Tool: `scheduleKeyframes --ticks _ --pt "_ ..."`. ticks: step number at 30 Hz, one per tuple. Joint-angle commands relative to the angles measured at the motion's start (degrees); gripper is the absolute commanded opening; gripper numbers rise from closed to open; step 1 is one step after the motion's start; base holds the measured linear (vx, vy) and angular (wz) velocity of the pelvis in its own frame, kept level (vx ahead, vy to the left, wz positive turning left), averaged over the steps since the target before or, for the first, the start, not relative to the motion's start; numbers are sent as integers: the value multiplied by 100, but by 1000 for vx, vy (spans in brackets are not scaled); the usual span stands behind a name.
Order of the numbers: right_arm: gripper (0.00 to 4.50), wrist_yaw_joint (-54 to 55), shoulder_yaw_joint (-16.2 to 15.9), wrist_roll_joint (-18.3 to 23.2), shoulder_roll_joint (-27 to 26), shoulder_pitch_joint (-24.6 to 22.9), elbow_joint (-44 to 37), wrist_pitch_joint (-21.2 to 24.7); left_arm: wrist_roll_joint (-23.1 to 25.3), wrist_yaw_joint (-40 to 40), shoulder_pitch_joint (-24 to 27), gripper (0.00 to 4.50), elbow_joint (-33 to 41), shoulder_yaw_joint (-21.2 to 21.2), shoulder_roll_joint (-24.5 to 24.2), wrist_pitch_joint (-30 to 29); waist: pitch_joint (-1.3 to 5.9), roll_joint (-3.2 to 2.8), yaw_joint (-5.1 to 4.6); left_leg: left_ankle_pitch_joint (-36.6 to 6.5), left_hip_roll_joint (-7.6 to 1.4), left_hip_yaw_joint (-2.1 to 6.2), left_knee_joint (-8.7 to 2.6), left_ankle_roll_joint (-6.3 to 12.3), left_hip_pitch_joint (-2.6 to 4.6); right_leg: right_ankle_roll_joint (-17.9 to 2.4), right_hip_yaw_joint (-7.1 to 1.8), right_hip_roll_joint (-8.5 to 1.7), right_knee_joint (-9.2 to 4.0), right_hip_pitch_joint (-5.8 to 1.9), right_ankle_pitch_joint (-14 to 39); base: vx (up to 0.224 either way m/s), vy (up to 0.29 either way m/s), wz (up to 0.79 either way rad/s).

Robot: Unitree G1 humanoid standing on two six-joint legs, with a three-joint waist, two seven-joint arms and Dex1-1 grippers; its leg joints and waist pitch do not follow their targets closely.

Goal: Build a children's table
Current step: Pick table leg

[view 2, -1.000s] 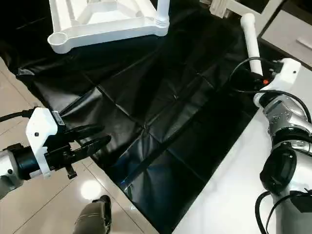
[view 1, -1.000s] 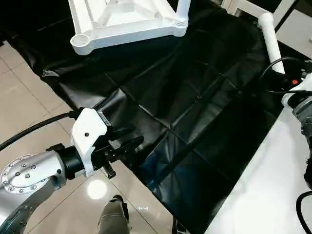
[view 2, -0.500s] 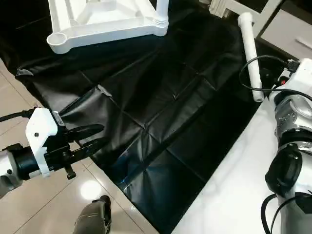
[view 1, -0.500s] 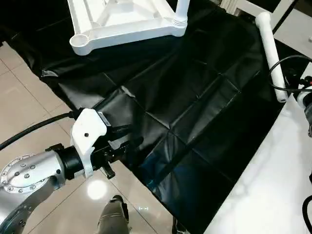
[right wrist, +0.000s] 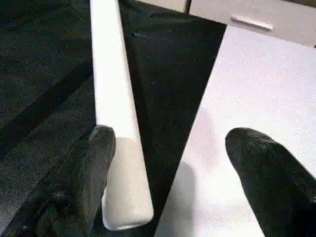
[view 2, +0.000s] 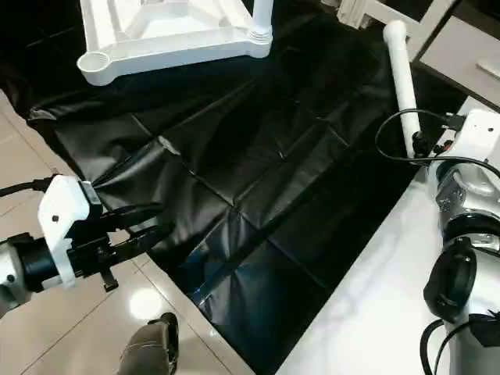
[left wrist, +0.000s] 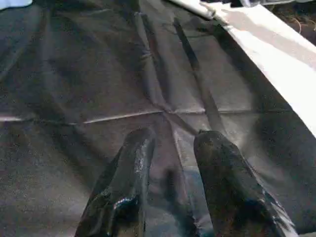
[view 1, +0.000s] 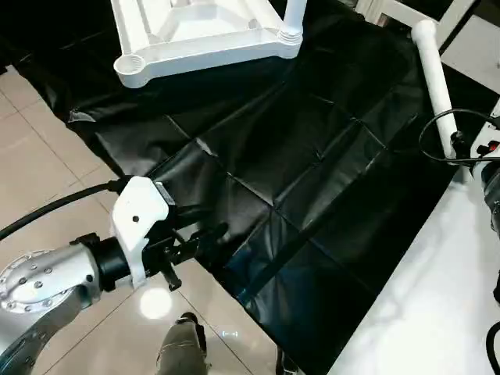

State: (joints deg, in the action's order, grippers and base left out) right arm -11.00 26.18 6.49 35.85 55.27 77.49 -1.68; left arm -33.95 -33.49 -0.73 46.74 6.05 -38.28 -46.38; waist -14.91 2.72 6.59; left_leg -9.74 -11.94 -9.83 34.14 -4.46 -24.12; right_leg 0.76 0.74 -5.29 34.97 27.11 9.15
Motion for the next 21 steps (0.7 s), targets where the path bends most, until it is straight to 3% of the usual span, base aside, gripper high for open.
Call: scheduleKeyframes --ticks 1,12,14,21 --pt "389 -226 203 194 -105 -165 67 176 -52 -20 84 172 193 104 -79 -95 353 27 37 -557 69 -83 -377 483 137 -1551 -62 -57 -266 -372 510 0 0 0" --pt "389 -409 76 78 -224 -248 62 225 -147 19 125 172 221 150 -158 -115 303 -3 53 -355 59 -78 -372 523 150 -1713 -61 -72 -248 -373 382 0 0 0" --pt "355 -360 104 80 -223 -258 51 191 -157 19 123 172 224 150 -171 -116 297 -4 58 -449 56 -81 -379 488 162 -1690 -66 -77 -262 -367 513 0 0 0" --pt "299 -363 135 106 -203 -260 42 96 -172 28 112 172 210 135 -188 -110 306 -16 61 -437 60 -75 -379 459 155 -1679 -65 -77 -252 -376 459 0 0 0"
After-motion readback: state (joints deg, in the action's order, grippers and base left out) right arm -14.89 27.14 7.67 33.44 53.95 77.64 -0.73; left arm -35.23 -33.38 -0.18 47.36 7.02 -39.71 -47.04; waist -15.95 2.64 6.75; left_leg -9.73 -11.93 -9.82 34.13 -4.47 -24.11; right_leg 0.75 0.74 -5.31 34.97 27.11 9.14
